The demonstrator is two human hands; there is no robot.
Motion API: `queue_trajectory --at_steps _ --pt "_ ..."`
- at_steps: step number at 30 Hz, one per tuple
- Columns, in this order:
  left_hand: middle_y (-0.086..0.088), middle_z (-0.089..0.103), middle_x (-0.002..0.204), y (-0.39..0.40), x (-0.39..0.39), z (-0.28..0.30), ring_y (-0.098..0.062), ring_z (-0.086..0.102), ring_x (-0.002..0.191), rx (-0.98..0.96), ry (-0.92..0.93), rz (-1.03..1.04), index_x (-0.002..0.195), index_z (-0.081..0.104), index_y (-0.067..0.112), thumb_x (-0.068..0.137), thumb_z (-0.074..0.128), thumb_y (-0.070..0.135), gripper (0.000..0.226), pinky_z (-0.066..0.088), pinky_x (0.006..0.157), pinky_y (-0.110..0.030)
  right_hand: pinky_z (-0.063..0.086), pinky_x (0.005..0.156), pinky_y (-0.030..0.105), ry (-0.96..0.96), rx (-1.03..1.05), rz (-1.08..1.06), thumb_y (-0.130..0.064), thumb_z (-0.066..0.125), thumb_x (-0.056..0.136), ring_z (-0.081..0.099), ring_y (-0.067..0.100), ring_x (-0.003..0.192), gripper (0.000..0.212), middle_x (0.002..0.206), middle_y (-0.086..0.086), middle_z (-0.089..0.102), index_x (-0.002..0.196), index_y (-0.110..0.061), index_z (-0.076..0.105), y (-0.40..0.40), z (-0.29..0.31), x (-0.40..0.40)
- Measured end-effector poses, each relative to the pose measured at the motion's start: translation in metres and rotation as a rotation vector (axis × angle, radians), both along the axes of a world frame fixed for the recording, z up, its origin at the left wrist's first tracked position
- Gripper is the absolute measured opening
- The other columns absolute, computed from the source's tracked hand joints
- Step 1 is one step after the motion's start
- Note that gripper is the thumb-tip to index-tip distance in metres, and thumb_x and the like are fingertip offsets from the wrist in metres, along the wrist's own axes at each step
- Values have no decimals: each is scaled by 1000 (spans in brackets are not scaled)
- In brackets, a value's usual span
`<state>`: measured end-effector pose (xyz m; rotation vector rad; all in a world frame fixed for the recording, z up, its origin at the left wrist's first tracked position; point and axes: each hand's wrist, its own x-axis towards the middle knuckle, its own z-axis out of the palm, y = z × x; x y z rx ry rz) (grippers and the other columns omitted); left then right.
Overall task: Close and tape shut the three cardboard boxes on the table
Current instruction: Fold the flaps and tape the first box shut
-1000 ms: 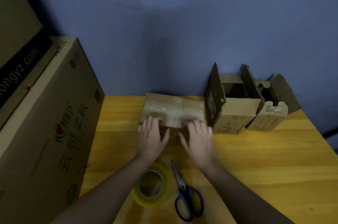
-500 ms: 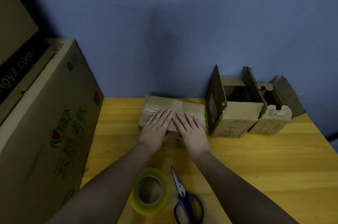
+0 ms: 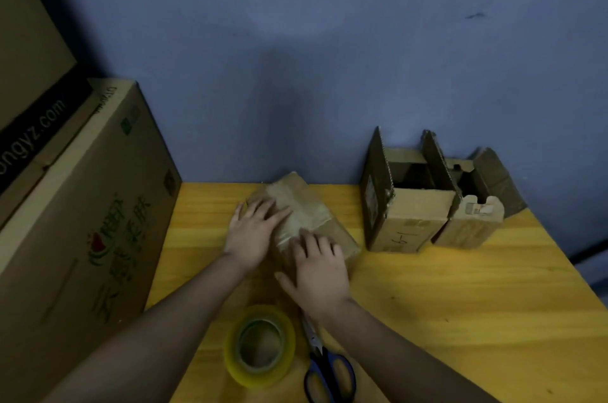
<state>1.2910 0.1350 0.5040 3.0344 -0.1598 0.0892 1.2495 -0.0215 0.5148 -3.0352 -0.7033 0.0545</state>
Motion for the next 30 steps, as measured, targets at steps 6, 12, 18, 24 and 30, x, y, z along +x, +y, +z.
queue_trajectory --at_steps 6,12,18,24,30 --pt "5 7 160 -34 20 11 -12 1 147 -296 61 68 153 14 20 101 29 44 59 -2 119 -31 2 120 40 10 -3 148 -64 13 88 12 23 149 83 159 7 21 151 -11 24 -14 -6 38" --pt "3 -19 158 -62 29 -4 -8 -20 144 -252 309 32 152 -11 16 94 12 63 78 -12 118 -30 -18 113 32 90 12 202 -71 1 77 -16 20 147 97 161 11 1 153 -12 4 -24 -25 51" --pt "8 -10 160 -55 38 1 -8 -11 146 -321 317 58 154 1 24 96 13 60 69 -10 118 -33 -1 121 35 136 63 151 -79 -1 75 4 20 149 107 161 8 14 153 -10 17 -20 -15 52" --pt "6 -14 160 -24 71 0 -12 -13 146 -185 288 193 153 -7 24 98 13 57 67 -8 119 -36 29 112 44 -46 102 193 -57 22 89 41 25 135 73 144 7 46 140 -10 46 -10 -13 68" --pt "3 -19 158 -25 77 -13 -12 -16 146 -54 245 161 152 -13 20 94 13 64 77 -8 119 -36 -12 119 36 76 38 247 -77 -8 73 -5 18 149 107 162 7 3 154 -10 8 -14 -19 77"
